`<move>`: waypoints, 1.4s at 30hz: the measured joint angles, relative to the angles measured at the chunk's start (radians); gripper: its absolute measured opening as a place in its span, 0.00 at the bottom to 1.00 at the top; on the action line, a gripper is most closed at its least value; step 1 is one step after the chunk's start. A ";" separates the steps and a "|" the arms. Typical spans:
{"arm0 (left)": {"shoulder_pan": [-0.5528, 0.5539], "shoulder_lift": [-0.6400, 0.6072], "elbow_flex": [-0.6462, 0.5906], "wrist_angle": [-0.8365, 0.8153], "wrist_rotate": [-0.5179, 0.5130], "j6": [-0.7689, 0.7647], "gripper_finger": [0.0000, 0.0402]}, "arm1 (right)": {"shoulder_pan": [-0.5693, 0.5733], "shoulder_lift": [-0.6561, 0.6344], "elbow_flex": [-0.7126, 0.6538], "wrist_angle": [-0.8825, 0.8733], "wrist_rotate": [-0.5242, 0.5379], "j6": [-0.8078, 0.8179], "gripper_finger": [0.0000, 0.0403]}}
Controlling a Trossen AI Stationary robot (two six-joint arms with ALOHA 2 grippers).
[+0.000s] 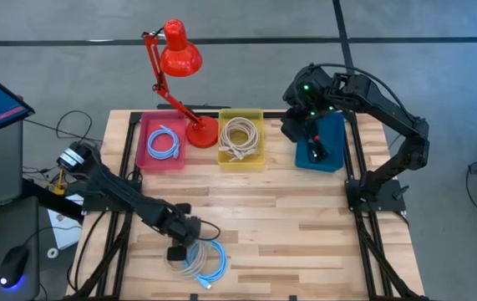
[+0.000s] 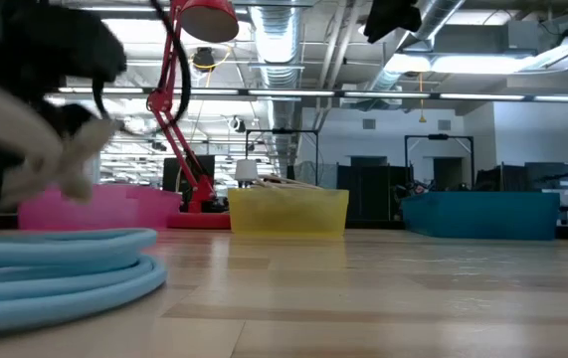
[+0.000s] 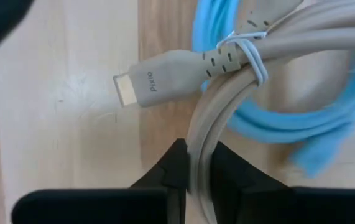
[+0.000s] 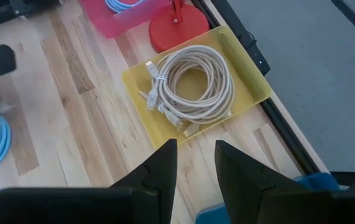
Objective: Sort HDMI cables
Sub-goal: Put the light brown HDMI cable into the yellow bin
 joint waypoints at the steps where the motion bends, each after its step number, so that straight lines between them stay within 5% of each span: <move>1: -0.001 -0.024 0.000 -0.001 0.002 -0.014 0.09 | -0.005 0.000 0.000 0.000 0.000 0.000 0.25; 6: 0.005 -0.193 0.001 -0.017 -0.021 -0.095 0.09 | -0.028 0.000 0.000 -0.069 0.001 -0.019 0.25; 11: 0.065 -0.348 0.003 -0.019 -0.198 -0.130 0.09 | -0.049 0.000 0.000 -0.145 0.077 -0.047 0.25; 16: 0.213 -0.422 0.003 -0.025 -0.348 -0.004 0.09 | -0.051 -0.044 0.000 -0.122 0.153 -0.096 0.24; 21: 0.445 -0.428 0.003 0.020 -0.390 0.134 0.09 | -0.079 -0.129 0.000 -0.076 0.154 -0.132 0.20; 30: 0.775 -0.349 0.005 0.390 -0.314 0.330 0.09 | -0.178 -0.277 0.000 -0.053 0.155 -0.131 0.14; 42: 0.913 0.058 0.299 0.412 -0.246 0.421 0.09 | -0.286 -0.316 0.000 -0.059 0.155 -0.178 0.14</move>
